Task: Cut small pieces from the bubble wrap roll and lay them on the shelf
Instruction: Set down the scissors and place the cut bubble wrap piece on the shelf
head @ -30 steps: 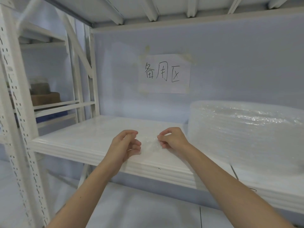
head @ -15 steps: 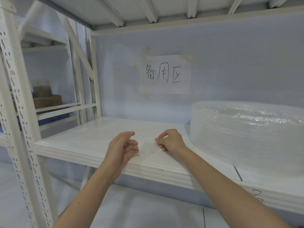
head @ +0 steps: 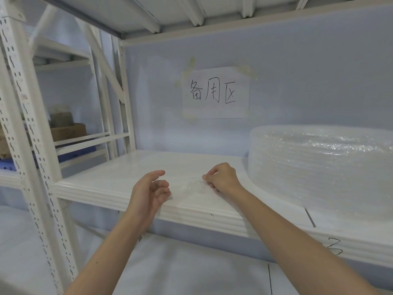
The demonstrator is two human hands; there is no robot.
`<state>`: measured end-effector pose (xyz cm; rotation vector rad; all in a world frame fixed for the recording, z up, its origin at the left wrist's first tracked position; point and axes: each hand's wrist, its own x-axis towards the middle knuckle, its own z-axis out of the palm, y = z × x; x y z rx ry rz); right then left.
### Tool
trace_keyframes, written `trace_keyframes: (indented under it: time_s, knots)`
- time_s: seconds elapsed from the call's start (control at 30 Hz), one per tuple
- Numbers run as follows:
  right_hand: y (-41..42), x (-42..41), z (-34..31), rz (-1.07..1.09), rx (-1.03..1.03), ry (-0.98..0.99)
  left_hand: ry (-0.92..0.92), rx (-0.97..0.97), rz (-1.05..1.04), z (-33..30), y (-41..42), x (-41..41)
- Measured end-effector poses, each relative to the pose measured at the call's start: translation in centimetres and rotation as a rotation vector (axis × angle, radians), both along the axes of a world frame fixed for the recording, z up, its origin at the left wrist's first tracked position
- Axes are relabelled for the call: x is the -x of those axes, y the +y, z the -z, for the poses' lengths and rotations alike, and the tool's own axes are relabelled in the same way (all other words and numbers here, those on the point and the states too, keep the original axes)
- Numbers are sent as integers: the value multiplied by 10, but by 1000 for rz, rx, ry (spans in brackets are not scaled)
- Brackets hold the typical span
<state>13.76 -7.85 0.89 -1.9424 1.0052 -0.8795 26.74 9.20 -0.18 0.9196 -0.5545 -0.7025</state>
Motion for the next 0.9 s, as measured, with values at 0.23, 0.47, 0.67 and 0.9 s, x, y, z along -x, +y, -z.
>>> trace_keyframes:
  time_s: [0.23, 0.47, 0.67, 0.9]
  knots:
    - [11, 24, -4, 7, -27, -53, -6, -24, 7, -1, 1, 9]
    - [49, 107, -4, 29, -4, -112, -66, -48, 141, -5, -21, 61]
    - [67, 227, -12, 174, 179, -64, -237, -69, 372, -10, -55, 160]
    - [47, 364, -13, 746, 449, 334, -627, -170, 388, -6, -89, 247]
